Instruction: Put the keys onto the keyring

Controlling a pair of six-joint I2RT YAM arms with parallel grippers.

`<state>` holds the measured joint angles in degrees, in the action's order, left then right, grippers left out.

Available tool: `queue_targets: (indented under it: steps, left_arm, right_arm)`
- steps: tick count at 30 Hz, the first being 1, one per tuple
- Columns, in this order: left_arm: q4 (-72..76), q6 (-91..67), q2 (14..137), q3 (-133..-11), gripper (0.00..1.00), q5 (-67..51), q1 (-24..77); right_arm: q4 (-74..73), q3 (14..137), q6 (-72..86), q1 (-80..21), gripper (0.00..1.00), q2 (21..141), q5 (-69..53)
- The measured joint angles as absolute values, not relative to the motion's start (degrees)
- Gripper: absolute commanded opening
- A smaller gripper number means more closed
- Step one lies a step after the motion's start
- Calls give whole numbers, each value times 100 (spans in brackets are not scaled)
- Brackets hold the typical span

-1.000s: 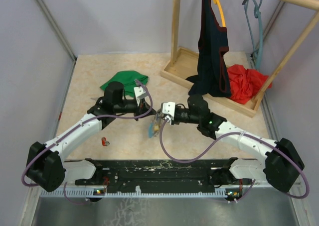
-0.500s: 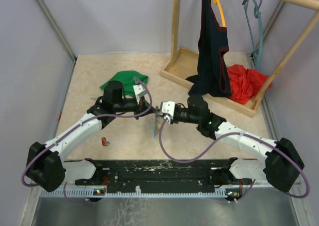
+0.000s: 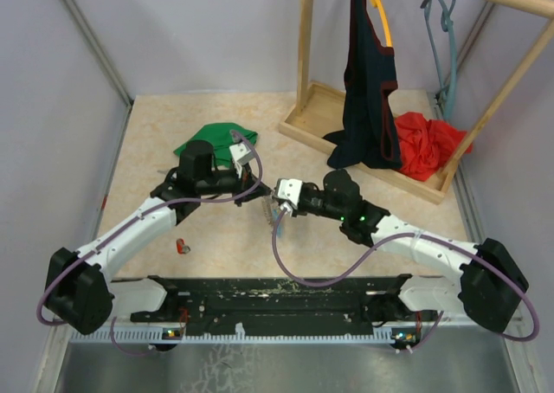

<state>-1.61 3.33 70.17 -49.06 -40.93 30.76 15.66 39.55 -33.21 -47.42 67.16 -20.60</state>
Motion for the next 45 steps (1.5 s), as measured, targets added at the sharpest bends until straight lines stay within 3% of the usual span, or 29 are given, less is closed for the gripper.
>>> queue_targets:
  steps: [15, 21, 27, 45]
  left_arm:
    - [-99, -84, 7015, -4906, 0, -3999, 3079]
    - [-62, -150, 7015, -4904, 0, -3959, 3087]
    - [-43, -121, 6993, -4904, 0, -3833, 3089]
    - [390, -480, 6643, -4622, 0, -3741, 3138]
  right_arm:
    - [1754, 3900, -3336, -4827, 29, 6862, -1887]
    - [1798, 3900, -3336, -4838, 18, 6908, -1710]
    - [1732, 3900, -3343, -4840, 1, 6897, -1522]
    - [1188, 4040, -3603, -4864, 0, 6792, -1874]
